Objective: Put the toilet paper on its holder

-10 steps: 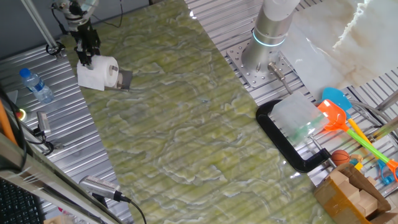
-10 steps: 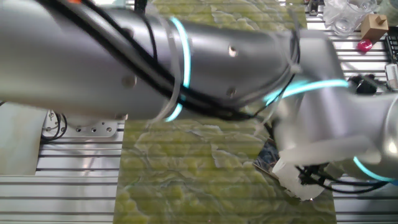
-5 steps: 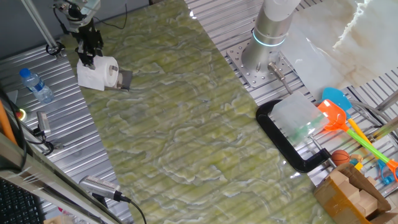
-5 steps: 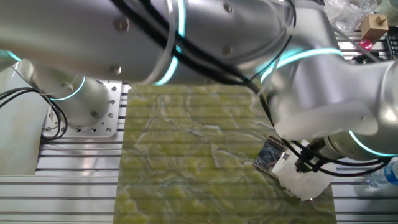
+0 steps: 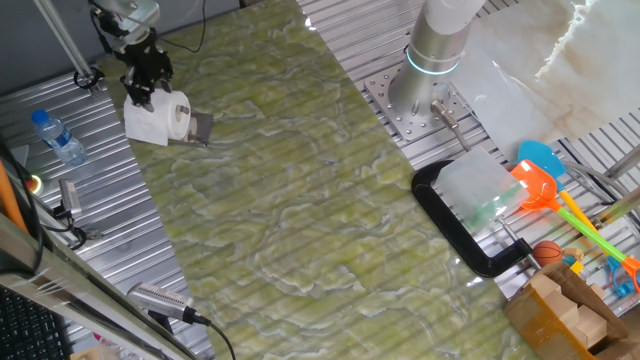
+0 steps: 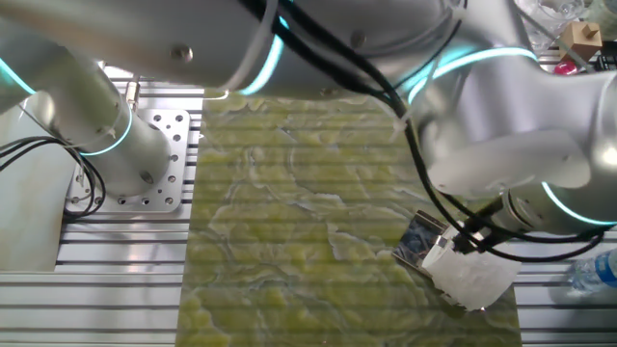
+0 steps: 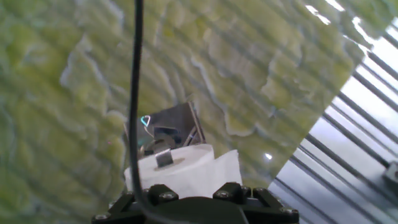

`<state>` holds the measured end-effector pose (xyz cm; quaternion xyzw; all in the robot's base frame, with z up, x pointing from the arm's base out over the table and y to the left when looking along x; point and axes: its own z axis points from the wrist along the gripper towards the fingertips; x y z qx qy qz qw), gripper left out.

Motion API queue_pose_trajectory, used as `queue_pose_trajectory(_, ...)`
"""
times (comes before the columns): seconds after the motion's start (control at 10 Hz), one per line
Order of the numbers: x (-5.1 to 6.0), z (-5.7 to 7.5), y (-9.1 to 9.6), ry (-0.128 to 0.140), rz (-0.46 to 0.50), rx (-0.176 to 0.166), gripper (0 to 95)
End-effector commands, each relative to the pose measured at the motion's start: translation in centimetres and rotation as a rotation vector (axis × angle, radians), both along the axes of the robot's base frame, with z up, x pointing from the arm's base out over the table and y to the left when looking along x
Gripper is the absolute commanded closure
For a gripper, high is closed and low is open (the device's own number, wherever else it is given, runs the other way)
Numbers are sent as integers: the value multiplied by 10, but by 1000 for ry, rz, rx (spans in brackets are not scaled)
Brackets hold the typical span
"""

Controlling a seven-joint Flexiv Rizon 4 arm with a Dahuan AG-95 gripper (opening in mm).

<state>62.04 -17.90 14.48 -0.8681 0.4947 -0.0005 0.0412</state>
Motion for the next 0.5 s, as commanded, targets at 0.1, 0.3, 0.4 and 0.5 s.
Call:
queue_pose_trajectory(0.1,-3,6,15,12,-179,-1,950)
queue_pose_trajectory(0.3,-8,8,27,13,-328,-26,950)
queue_pose_trajectory(0.4,-10,10,32,5,-396,-31,950)
queue_pose_trajectory(0.5,-11,11,34,7,-446,-30,950)
